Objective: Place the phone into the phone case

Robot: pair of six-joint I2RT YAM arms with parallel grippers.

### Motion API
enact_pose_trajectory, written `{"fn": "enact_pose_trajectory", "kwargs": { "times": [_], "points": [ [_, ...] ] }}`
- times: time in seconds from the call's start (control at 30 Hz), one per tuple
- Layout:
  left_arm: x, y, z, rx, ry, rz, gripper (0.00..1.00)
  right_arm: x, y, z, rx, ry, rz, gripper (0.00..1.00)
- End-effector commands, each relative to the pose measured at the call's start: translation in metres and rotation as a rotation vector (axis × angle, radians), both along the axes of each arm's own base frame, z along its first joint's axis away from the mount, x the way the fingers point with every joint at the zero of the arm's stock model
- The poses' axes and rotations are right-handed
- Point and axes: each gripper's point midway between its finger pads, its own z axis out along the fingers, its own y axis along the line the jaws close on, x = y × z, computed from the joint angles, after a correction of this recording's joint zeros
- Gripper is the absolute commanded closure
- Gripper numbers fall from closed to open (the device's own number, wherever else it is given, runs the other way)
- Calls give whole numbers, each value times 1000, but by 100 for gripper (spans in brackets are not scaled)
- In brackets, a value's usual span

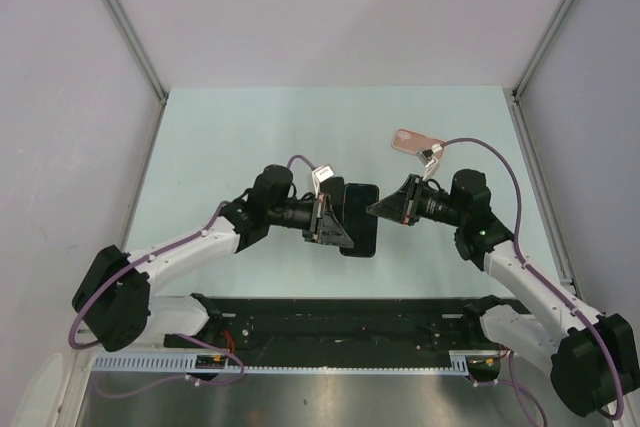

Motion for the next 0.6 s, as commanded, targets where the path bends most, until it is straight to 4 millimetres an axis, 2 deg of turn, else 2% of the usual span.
{"fn": "enact_pose_trajectory", "kwargs": {
  "times": [0.0,0.07,0.1,0.2,0.27,0.33,0.37,0.4,0.47,0.5,0.57],
  "points": [
    [4,-8,11,-5,-19,-7,100,15,-1,14,-14,-59,-52,96],
    [3,-11,18,-36,-28,-21,100,14,-1,17,-5,-63,-41,85],
    [0,-10,19,-47,-21,-41,100,14,-2,18,-5,-63,-44,72],
    [-6,-11,28,-103,-28,-79,100,17,-8,18,-2,-48,-72,52],
    [-10,-11,30,-119,-21,-91,100,20,-11,20,5,-45,-84,52],
    [-11,-10,31,-126,-25,-90,100,22,-13,21,11,-45,-86,55],
    [-10,-9,30,-124,-23,-86,100,22,-12,23,21,-50,-75,63],
    [-11,-9,29,-123,-22,-86,100,23,-11,22,26,-39,-66,89],
    [-8,-9,29,-121,-28,-71,100,21,-9,23,36,-36,-43,99],
    [-6,-8,28,-115,-24,-61,100,21,-8,21,37,-26,-39,98],
    [-1,-5,26,-109,-25,-45,100,19,-8,20,35,-21,-23,86]
  ]
}}
